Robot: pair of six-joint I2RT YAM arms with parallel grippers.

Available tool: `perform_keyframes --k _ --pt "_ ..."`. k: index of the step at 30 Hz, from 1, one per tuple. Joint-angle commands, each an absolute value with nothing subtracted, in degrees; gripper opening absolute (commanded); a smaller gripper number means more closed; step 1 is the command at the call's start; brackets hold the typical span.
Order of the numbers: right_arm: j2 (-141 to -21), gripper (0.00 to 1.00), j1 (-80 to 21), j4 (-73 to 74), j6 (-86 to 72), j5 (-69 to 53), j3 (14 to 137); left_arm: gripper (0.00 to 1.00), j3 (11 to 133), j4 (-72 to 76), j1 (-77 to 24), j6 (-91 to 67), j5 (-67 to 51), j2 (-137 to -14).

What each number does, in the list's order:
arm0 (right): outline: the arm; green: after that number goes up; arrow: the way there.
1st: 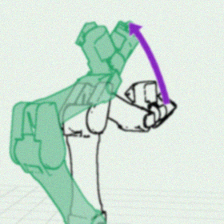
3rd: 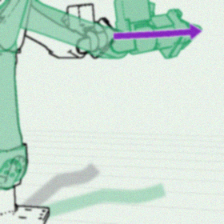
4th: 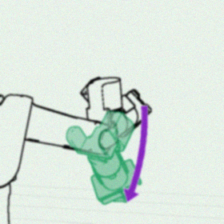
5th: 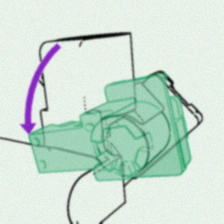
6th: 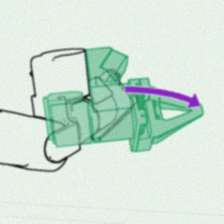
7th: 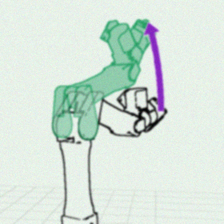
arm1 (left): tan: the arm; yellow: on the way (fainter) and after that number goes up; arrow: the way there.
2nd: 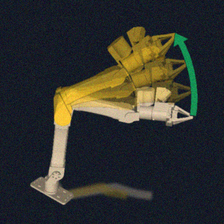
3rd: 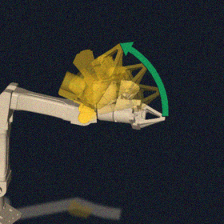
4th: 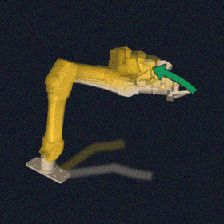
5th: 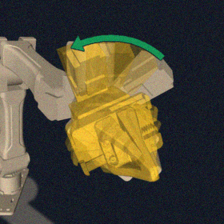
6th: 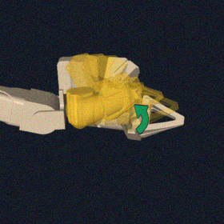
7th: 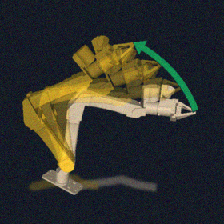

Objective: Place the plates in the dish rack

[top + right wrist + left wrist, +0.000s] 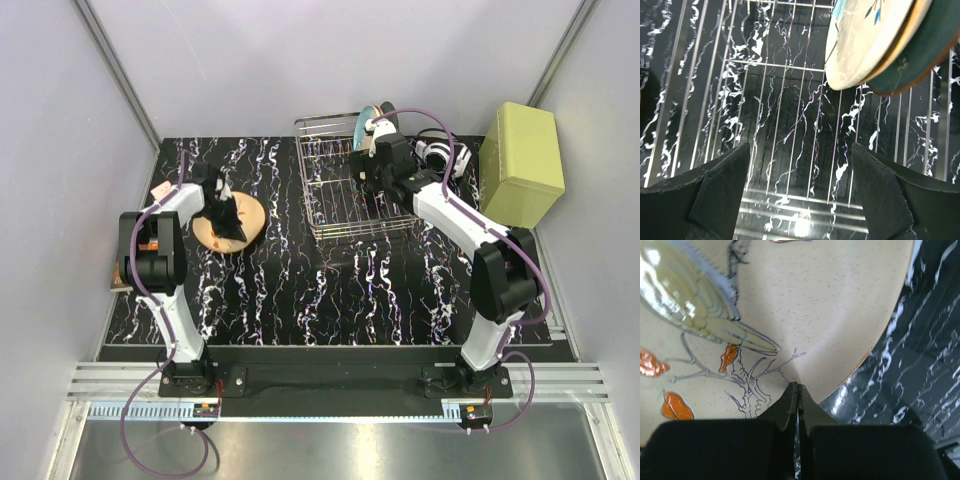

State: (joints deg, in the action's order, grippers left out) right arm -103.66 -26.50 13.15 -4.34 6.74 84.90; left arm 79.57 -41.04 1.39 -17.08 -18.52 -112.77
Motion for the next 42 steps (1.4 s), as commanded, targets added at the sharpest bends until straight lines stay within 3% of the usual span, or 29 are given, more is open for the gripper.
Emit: perform_keyframes --k 1,10,17,22,34,42 --pt "-96.34 0.88 -26.81 11.6 -5.01 5.71 81.14 0.01 71.21 -45.26 -2.28 -19.77 -21.71 -107.16" --pt "-88.42 0.88 -26.72 11.07 -4.57 5.36 73.57 0.01 63.81 -42.72 -5.71 -21.54 -19.7 -95.02" --pt "-87.45 0.88 -26.72 10.72 -4.66 4.49 73.65 0.01 80.74 -43.06 -3.96 -12.93 -12.22 -103.0" --pt "-88.51 0.87 -26.72 10.46 -3.69 4.48 75.32 0.0 83.41 -44.03 -3.78 -12.13 -11.86 -107.66" --pt "-86.31 0.87 -26.72 10.72 -4.3 3.96 71.37 0.0 72.35 -43.86 -6.41 -14.15 -14.77 -104.42" --pt "-82.97 0.87 -26.72 13.8 -13.17 0.09 64.79 0.0 62.85 -43.77 -13.26 -17.22 -17.75 -97.65"
